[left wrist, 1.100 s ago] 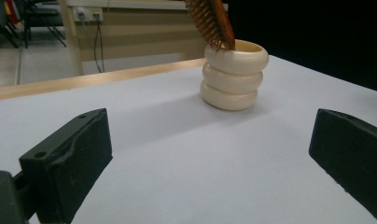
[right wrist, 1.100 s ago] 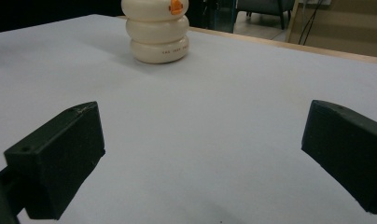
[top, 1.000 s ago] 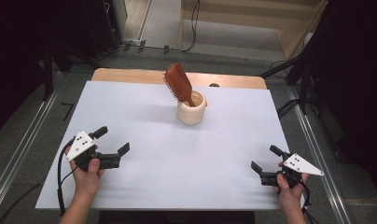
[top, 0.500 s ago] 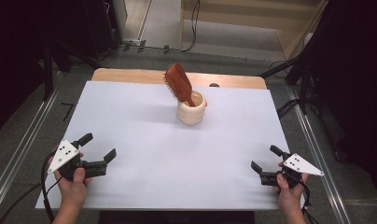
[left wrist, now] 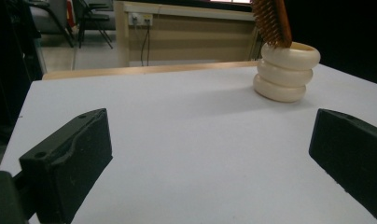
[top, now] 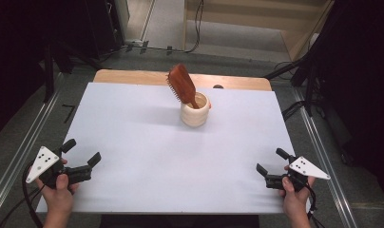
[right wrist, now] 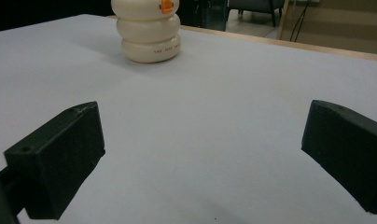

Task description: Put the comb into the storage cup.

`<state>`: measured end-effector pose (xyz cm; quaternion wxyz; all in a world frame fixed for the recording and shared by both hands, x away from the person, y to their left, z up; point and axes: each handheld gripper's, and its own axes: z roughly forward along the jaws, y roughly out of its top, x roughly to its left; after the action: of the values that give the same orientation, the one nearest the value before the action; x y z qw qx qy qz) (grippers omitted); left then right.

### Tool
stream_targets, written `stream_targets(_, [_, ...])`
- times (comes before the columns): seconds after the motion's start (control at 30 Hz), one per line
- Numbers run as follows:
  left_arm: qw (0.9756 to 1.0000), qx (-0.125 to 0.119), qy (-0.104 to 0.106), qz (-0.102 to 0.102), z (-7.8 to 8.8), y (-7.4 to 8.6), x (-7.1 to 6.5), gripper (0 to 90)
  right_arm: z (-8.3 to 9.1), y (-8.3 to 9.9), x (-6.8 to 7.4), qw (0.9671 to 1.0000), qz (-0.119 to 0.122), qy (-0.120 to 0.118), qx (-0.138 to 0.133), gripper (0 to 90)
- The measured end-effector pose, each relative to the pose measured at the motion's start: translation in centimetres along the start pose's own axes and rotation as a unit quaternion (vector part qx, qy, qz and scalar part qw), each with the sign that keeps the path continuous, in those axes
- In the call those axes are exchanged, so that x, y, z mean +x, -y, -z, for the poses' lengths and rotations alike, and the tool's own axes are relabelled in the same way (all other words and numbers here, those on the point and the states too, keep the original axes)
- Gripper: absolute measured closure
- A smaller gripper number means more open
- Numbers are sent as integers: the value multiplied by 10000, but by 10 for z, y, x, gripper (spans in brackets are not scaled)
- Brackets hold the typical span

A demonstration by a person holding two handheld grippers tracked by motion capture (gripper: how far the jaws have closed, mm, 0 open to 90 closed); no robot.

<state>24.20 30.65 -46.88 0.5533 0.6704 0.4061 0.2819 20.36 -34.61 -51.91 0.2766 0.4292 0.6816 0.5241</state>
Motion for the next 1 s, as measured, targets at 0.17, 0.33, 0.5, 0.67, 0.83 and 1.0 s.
stream_targets(0.17, [9998,142,78,-103,-1,4,1,0,1,1,-1,9999,-27,118,-35,0])
stream_targets(0.33, [9998,158,76,-70,1,10,5,0,1,1,1,9998,-15,196,-1,0])
stream_targets(0.5, [9998,124,166,55,0,16,9,0,2,2,-1,9991,-129,397,-22,0])
stream_targets(0.67, [9995,-20,112,294,3,19,13,0,3,3,-4,9982,-324,508,-63,0])
stream_targets(0.83, [9998,93,118,103,0,20,6,0,0,3,-8,9979,-434,485,-8,0])
stream_targets(1.0, [9998,34,87,184,1,21,9,0,-3,2,-7,9977,-411,527,90,0])
